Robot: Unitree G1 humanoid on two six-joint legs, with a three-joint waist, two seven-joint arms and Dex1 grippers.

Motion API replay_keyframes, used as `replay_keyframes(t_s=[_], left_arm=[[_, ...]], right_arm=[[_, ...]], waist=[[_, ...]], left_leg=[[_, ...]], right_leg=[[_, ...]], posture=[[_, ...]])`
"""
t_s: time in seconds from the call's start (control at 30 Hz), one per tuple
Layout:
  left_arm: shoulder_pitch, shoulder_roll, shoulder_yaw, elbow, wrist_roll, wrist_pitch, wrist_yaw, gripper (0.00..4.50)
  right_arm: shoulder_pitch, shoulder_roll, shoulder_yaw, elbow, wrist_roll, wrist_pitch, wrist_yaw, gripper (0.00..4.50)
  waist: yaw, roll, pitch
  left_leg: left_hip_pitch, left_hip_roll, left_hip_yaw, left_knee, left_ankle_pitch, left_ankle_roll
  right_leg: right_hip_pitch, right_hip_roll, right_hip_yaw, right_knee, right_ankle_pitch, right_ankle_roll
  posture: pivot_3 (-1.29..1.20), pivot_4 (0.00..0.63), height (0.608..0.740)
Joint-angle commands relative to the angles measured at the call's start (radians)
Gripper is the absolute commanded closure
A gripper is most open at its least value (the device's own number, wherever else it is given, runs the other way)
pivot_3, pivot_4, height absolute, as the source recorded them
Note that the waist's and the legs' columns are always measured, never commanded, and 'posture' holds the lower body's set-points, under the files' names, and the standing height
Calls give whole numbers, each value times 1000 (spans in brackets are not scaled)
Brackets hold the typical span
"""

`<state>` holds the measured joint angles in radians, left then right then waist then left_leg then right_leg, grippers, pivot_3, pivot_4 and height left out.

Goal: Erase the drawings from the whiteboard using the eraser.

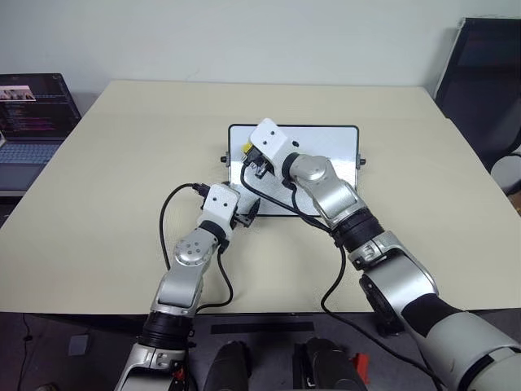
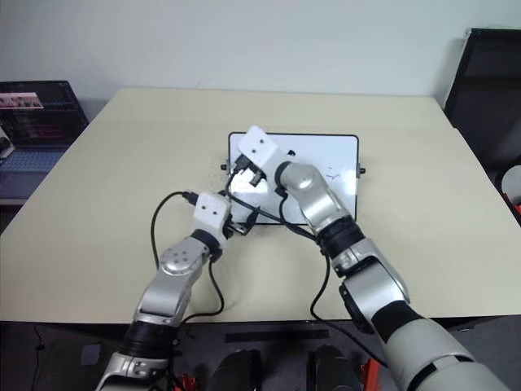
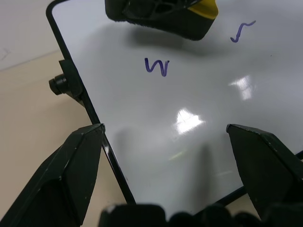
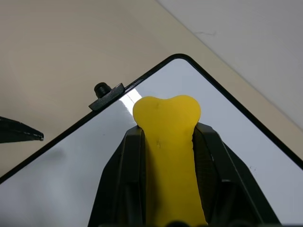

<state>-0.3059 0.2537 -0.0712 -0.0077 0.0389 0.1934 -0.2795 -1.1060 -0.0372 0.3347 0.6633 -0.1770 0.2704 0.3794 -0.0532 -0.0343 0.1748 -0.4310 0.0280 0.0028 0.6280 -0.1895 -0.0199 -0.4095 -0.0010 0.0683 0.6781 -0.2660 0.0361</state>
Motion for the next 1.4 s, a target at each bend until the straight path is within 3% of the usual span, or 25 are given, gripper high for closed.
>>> replay_keyframes(t_s=[0.03,0.4,1.0,1.4], left_arm=[[10,9,24,-57,0,5,12,0],[14,0,18,-89,-2,31,24,0],[46,-1,31,-120,-4,52,40,0],[29,-2,27,-100,-2,48,37,0]], right_arm=[[-54,5,7,32,-36,-17,-4,3482],[-81,8,28,106,-105,47,14,3482],[206,-72,105,-276,-148,252,146,3482],[9,3,38,-101,-120,128,11,3482]], waist=[[0,0,0],[-1,0,0],[0,0,0],[-1,0,0]], left_leg=[[0,0,0,0,0,0],[0,0,0,0,0,0],[0,0,-1,1,0,0],[1,0,0,0,0,0]], right_leg=[[0,0,0,0,0,0],[0,0,0,0,0,0],[1,0,-1,1,0,0],[0,0,-1,1,0,0]], posture=[[0,150,740],[0,150,740],[0,150,740],[0,150,740]])
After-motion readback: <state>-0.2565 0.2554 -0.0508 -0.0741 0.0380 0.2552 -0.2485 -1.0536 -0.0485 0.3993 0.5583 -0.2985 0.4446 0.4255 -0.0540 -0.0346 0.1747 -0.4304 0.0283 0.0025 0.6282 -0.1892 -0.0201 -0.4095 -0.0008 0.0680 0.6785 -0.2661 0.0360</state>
